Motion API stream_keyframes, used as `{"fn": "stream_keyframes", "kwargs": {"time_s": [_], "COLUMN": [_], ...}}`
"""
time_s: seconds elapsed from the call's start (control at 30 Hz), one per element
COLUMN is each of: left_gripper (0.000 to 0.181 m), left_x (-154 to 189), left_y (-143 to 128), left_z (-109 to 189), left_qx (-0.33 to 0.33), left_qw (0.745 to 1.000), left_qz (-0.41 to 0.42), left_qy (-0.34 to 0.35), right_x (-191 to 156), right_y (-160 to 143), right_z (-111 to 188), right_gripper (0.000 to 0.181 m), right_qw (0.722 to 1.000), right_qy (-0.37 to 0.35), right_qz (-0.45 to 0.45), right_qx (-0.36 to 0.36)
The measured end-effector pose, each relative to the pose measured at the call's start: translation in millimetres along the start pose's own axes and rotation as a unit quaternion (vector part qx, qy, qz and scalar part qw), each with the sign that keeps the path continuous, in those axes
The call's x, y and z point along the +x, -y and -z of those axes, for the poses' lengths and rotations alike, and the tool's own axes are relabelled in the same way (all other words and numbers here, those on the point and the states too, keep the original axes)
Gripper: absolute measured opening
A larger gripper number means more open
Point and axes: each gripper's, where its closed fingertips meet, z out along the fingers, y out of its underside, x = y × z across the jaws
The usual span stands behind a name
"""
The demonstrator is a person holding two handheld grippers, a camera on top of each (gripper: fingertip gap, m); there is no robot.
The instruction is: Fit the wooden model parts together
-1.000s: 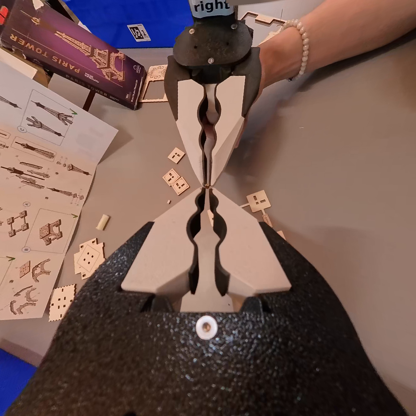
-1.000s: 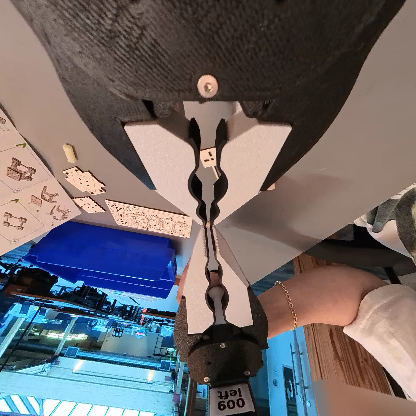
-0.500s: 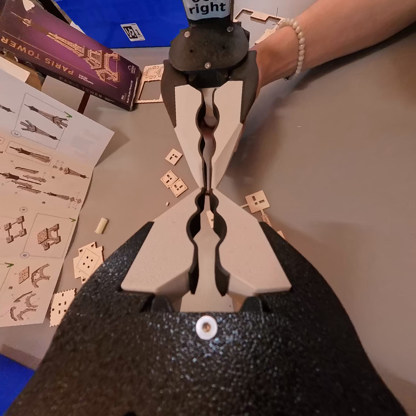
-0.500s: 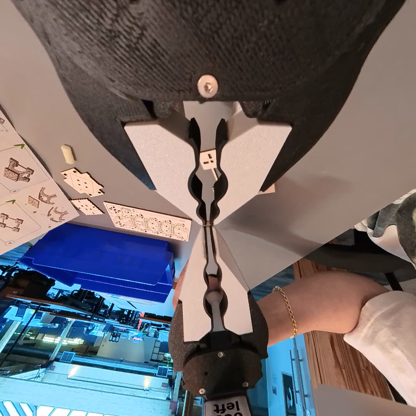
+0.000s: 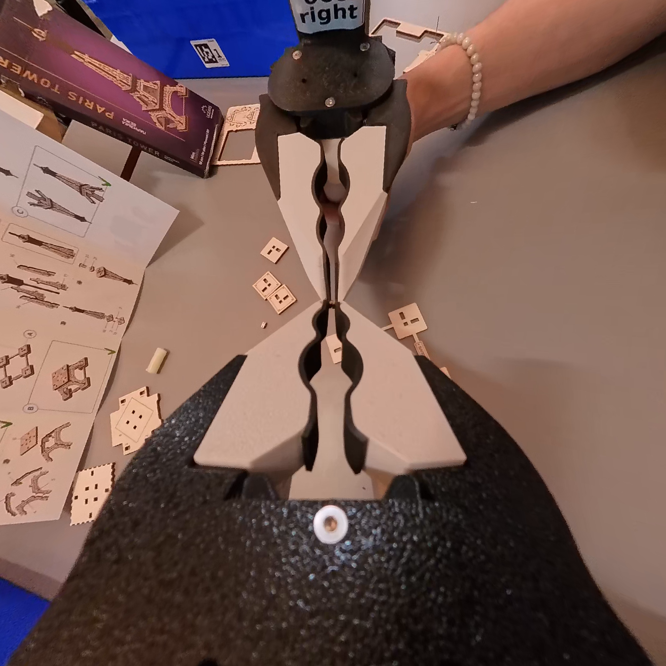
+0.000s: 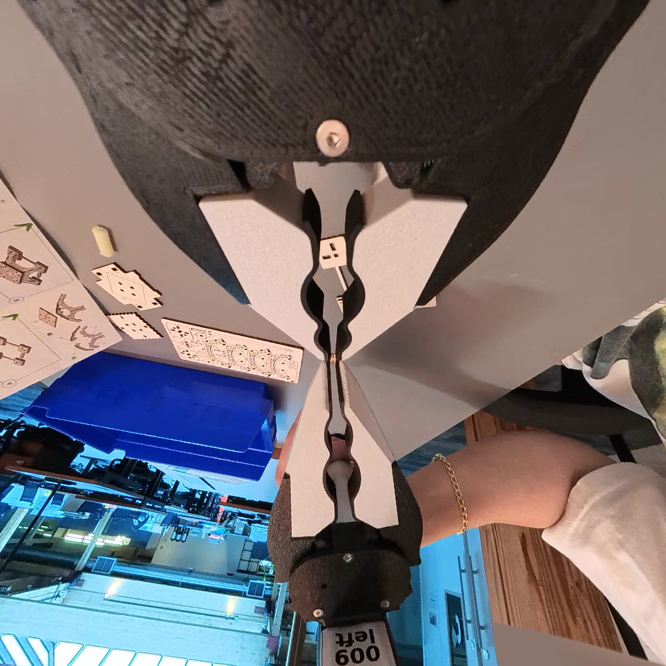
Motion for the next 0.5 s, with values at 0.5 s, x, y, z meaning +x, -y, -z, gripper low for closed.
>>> {"fn": "stream_keyframes", "kwargs": {"time_s": [0.5], "left_gripper": [0.0], "left_x": [1.5], "left_y": [-45.7], "left_z": [-32.4], "left_qx": [-0.15], "left_qw": [0.984], "left_qz": [0.093], "left_qy": [-0.013], "right_x": [17.9], "right_y": [-71.2], "right_z": [-4.4], "right_gripper": [0.0], "right_qw": [0.936], "right_qy": [-0.08], "right_qz": [0.26], "right_qx": [-0.222]}}
